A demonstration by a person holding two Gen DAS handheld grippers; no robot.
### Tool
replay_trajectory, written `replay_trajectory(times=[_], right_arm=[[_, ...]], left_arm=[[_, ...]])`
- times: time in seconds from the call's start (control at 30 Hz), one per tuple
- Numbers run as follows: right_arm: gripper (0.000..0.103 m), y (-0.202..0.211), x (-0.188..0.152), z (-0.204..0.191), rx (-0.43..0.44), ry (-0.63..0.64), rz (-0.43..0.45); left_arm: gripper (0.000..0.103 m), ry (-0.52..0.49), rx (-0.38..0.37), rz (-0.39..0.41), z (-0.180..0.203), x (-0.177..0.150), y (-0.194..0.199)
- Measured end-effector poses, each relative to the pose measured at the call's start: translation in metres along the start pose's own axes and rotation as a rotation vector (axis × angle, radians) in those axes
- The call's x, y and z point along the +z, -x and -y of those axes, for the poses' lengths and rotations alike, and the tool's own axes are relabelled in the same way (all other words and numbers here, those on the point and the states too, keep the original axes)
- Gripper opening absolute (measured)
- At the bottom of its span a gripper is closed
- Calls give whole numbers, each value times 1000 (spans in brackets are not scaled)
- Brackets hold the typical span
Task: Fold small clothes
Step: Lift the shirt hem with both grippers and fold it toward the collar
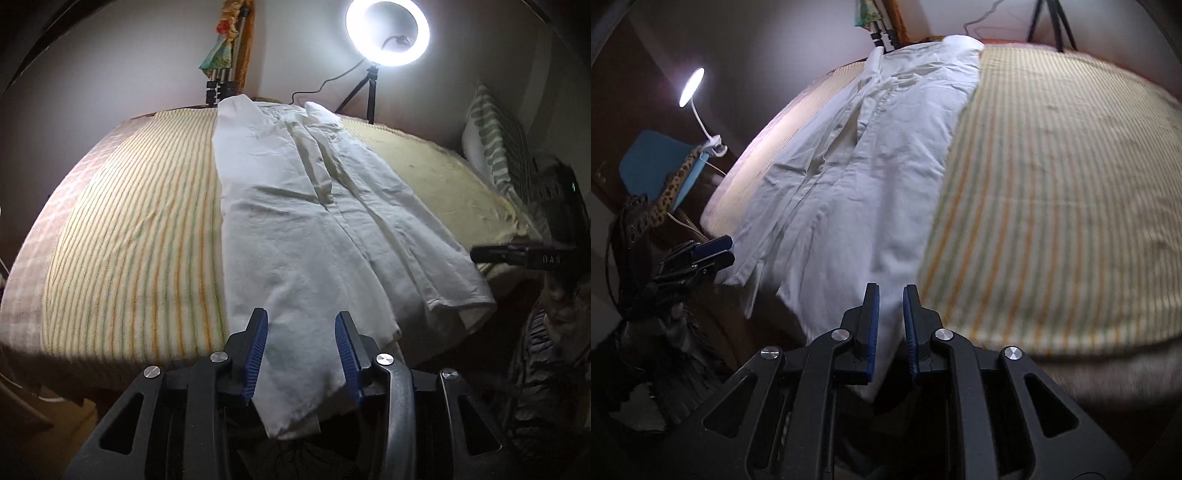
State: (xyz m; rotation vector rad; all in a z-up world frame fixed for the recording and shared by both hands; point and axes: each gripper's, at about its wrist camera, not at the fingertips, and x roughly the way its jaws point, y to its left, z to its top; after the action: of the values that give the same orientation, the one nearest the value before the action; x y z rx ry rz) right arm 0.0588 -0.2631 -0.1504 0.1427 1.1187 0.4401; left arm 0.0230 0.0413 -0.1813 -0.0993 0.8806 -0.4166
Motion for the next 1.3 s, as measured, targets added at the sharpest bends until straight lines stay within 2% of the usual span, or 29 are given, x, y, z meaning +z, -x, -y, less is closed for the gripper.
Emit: replay_trajectory(times=[0.03, 0.07, 0.1, 0.17, 0.23, 0.37, 0.57, 0.77, 0.83, 0.87, 0.9, 1.0, 1.3], right_arm=[[24, 5, -3, 8, 31, -43, -6], [33, 9, -6, 15, 68, -83, -13], [37, 10, -8, 22, 109, -123, -27], [38, 5, -12, 33, 172, -183, -62], [38, -3, -16, 40, 199, -217, -99], [38, -11, -17, 42, 266, -254, -104], [38, -24, -20, 31, 312, -233, -147], [38, -42, -24, 26, 340, -261, -176], [32, -45, -26, 27, 373, -285, -175], [22, -46, -25, 24, 393, -287, -174], [18, -49, -23, 22, 409, -286, -171], [14, -44, -19, 15, 444, -287, -142], [11, -29, -6, 15, 555, -379, -60]], left_arm=[[48, 36, -10, 1, -6, 0, 4], [54, 80, -22, 0, -13, 1, 8], [56, 133, -43, -4, -23, 0, 10], [56, 213, -77, -30, -39, -2, 10], [56, 287, -96, -60, -52, -5, 6], [53, 392, -168, -103, -65, -14, -5], [30, 408, -237, -173, -57, -22, -20], [14, 391, -253, -160, -50, -18, -17], [9, 392, -261, -155, -50, -16, -15], [7, 395, -265, -152, -49, -16, -13], [7, 400, -273, -149, -49, -15, -12], [6, 411, -296, -139, -47, -9, -6], [5, 418, -365, -110, -37, 22, 13]])
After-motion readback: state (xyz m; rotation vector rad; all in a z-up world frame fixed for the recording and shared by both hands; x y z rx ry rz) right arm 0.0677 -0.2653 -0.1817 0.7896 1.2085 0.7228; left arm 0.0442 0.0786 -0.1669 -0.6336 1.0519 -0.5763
